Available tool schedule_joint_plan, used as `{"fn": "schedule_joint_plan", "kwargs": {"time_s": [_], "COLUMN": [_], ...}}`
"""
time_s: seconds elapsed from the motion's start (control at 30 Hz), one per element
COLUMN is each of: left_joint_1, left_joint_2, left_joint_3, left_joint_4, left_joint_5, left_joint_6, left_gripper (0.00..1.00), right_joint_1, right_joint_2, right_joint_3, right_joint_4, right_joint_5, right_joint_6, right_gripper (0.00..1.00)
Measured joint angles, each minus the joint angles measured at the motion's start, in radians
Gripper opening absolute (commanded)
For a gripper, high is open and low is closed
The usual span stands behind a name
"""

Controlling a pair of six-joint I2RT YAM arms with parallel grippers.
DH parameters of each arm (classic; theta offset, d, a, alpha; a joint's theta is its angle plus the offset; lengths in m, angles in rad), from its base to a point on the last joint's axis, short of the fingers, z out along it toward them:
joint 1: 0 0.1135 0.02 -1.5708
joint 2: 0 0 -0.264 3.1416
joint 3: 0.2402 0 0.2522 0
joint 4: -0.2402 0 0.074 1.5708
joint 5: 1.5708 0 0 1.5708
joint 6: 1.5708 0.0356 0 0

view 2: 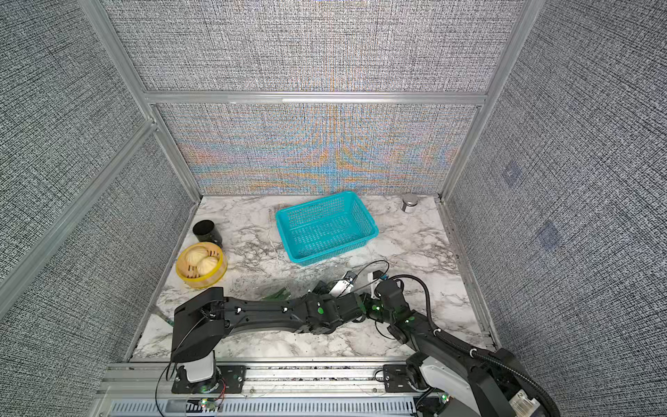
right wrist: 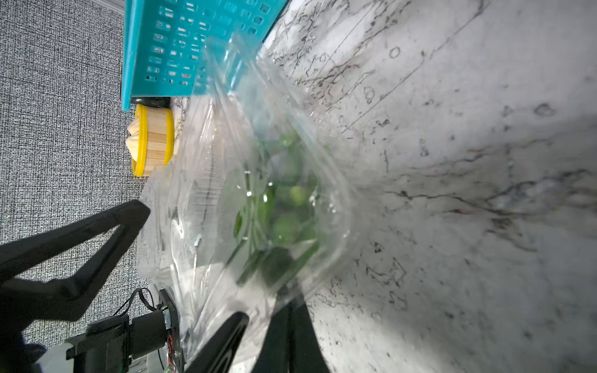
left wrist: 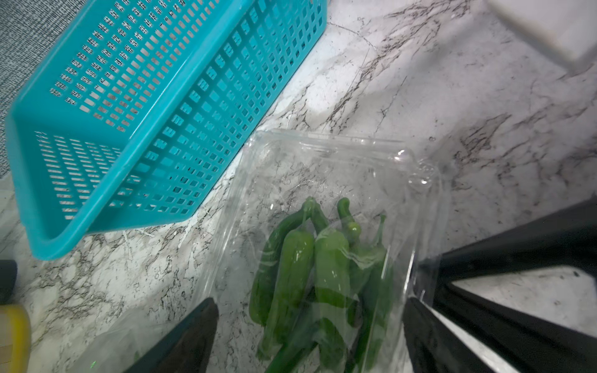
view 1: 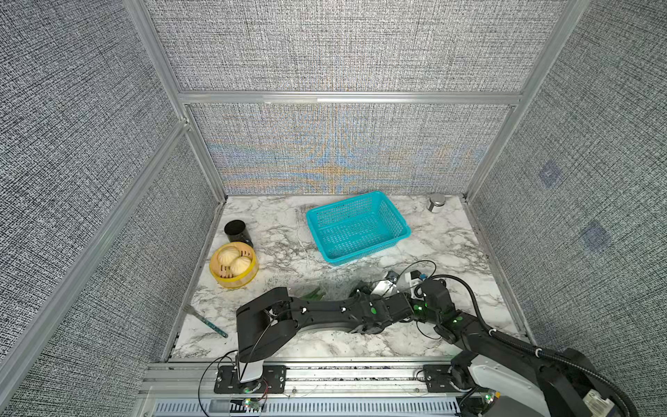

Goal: Take small green peppers out of containers
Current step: Open the packing box at the center of the board.

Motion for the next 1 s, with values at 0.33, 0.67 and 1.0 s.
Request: {"fn": "schedule_joint_plan", "kwargs": {"time_s": [0.33,0.67,1.0], "left_joint_1": [0.008,0.025,0.022], "left_joint_2": [-0.083,-0.175,-0.131], "left_joint_3": [-0.072,-0.098,-0.084], "left_joint_4": [0.050,0.017,-0.043], "left_joint_5": [0.067,0.174,0.136], "left_joint_6": [-0.036,-0.064,-0.113], "left_gripper": [0.97,1.00,0.98], "right_joint_1": [0.002,0.002,0.002], "right_joint_2": [-0.042,-0.064,-0.118], "right_joint_3": [-0.027,-0.023,0.018], "right_joint_4": [0.063,0.077,0.021], "right_joint_5": [-0.028,-0.040,-0.044], "right_joint_6": [0.025,0.059,0.076], "right_gripper": [0.00,0.00,0.00]}}
